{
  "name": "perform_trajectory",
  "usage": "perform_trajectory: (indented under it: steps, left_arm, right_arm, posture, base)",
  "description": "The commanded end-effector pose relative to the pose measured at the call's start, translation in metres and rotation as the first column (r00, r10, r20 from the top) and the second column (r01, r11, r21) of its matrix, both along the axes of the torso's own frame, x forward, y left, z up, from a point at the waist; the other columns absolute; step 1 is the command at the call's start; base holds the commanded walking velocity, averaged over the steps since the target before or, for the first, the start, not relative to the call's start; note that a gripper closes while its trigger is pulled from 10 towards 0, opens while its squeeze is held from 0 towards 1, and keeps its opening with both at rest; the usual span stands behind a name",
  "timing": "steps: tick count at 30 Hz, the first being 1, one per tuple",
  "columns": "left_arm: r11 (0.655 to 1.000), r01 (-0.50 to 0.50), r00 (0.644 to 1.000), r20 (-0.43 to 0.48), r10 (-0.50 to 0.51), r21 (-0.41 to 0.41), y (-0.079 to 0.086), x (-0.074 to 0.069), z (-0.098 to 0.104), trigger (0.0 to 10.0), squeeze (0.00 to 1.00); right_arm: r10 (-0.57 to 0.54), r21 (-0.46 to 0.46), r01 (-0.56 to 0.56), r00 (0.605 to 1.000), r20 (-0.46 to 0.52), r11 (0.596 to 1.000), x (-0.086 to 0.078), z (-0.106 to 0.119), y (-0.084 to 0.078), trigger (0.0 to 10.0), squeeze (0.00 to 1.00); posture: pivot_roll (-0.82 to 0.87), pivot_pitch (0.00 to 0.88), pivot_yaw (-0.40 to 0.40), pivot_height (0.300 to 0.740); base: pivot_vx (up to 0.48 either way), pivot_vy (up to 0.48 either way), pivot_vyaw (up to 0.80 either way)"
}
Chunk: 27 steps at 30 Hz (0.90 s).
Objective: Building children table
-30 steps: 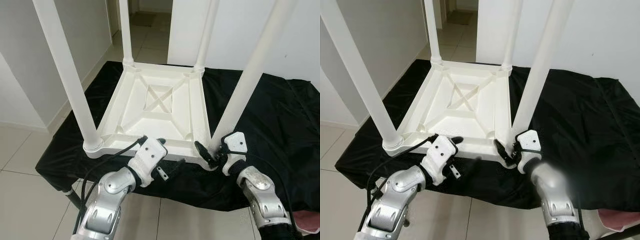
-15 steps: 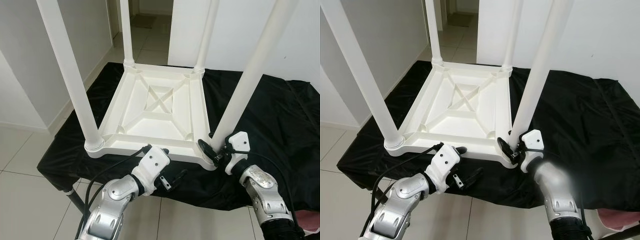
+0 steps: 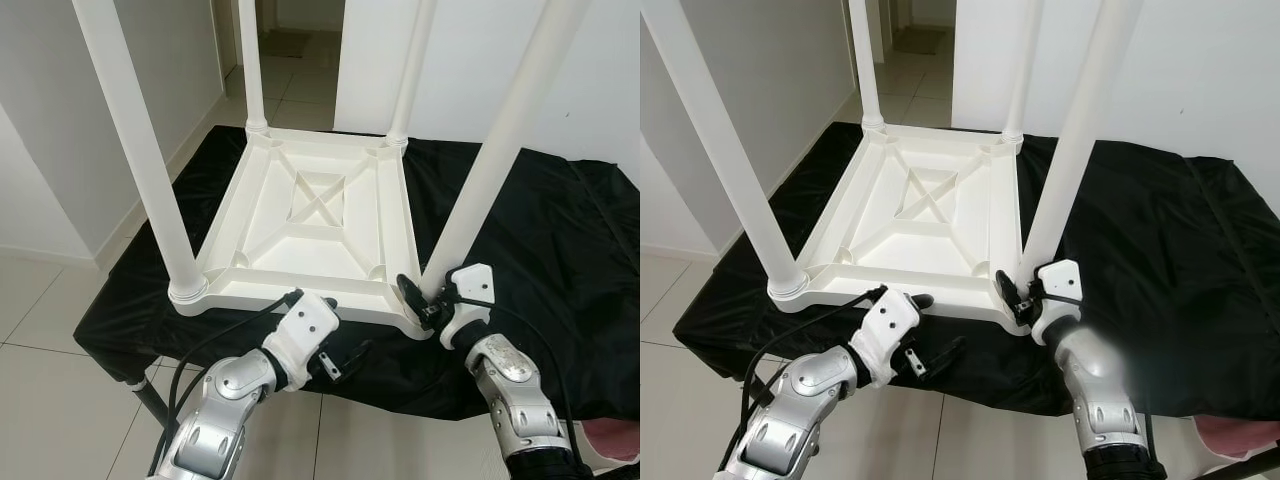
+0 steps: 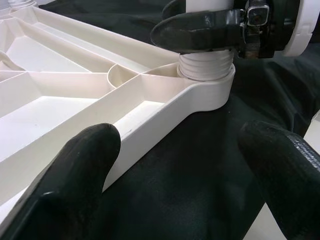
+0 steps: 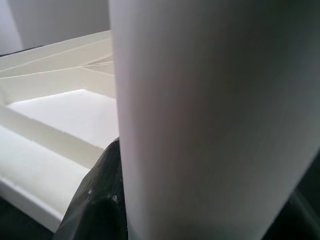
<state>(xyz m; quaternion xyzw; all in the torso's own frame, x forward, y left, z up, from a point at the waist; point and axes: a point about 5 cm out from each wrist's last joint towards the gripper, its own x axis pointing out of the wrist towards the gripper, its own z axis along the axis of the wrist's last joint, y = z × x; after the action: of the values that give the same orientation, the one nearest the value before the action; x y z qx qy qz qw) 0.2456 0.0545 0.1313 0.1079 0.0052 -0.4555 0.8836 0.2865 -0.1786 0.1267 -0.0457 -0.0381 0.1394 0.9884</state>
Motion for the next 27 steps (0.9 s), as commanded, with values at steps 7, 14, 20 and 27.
perform_trajectory:
  steps: [7, 14, 20, 27]
  left_arm:
    - [0.999, -0.046, 0.999, 0.022, 0.046, 0.007, 0.000, 0.005, 0.000, 10.0, 0.00]
    - [0.999, -0.052, 0.998, 0.032, 0.052, 0.006, 0.001, 0.008, 0.001, 10.0, 0.00]
    - [0.998, -0.066, 0.997, 0.044, 0.066, 0.002, 0.002, 0.012, 0.002, 10.0, 0.00]
    - [0.998, -0.066, 0.996, 0.053, 0.066, -0.006, 0.001, 0.016, 0.005, 10.0, 0.00]
  right_arm:
    - [-0.242, 0.064, 0.244, 0.970, -0.035, 0.968, -0.012, -0.006, 0.022, 10.0, 0.00]
    - [-0.374, 0.100, 0.378, 0.926, -0.053, 0.920, -0.014, -0.007, 0.029, 10.0, 0.00]
    - [-0.416, 0.125, 0.421, 0.907, -0.065, 0.898, -0.011, -0.007, 0.035, 10.0, 0.00]
    - [-0.397, 0.146, 0.398, 0.917, -0.037, 0.906, -0.012, -0.001, 0.039, 10.0, 1.00]
  posture:
    - [0.01, 0.000, -0.017, 0.740]
    - [0.01, 0.000, -0.022, 0.740]
    - [0.02, 0.000, -0.019, 0.740]
    - [0.02, 0.000, -0.019, 0.740]
  base:
    - [0.000, 0.000, 0.00]
    - [0.000, 0.000, 0.00]
    - [0.000, 0.000, 0.00]
    - [0.000, 0.000, 0.00]
